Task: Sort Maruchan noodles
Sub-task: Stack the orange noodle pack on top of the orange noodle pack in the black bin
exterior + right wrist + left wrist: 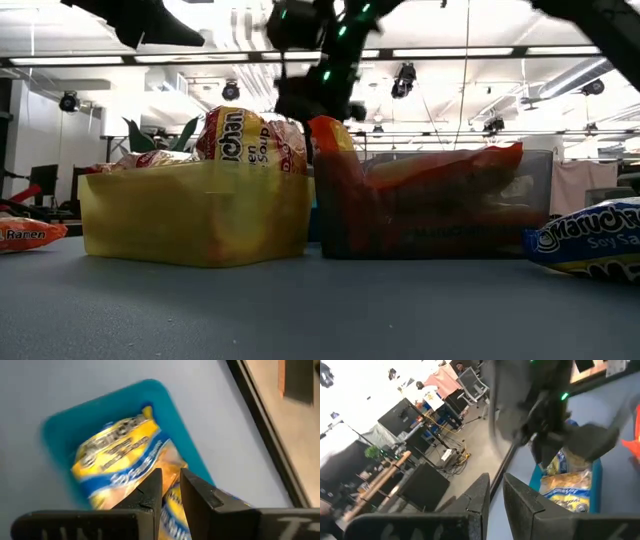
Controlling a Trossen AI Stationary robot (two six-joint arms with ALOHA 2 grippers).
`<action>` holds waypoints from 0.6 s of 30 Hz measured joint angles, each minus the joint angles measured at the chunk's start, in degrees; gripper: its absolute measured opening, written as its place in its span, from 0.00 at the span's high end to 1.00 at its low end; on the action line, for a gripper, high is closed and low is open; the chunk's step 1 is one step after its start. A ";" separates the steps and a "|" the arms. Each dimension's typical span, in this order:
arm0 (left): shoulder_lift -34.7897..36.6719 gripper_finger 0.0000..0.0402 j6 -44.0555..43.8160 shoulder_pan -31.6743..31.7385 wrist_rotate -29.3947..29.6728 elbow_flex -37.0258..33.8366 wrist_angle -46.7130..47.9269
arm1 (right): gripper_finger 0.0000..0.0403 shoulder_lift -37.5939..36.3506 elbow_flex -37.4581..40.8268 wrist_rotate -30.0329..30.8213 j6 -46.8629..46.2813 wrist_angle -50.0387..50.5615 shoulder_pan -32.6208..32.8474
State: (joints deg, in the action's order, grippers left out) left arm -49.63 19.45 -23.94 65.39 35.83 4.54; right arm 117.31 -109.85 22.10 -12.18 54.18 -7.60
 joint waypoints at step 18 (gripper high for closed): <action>-2.14 0.91 -33.71 -0.28 -15.96 0.00 0.00 | 0.89 -43.43 58.27 -7.01 14.61 -48.18 10.26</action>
State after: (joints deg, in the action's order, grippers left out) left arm -51.77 -14.27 -24.23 49.43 35.83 4.54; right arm 73.88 -51.59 15.09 2.42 6.00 2.66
